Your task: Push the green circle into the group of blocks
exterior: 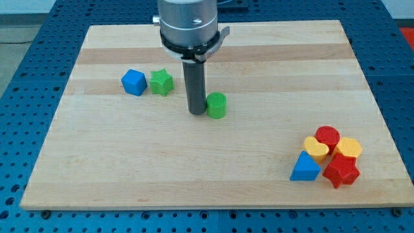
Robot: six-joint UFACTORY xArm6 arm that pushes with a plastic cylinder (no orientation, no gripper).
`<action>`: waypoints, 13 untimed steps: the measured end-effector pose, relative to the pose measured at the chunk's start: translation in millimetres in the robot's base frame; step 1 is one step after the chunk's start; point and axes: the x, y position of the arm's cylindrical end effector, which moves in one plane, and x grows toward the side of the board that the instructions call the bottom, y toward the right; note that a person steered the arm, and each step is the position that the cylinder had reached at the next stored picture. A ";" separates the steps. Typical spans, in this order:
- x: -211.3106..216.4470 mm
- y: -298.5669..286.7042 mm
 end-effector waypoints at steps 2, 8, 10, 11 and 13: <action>-23.0 33.7; 34.5 53.2; 33.7 96.7; 30.0 111.4; 39.4 152.2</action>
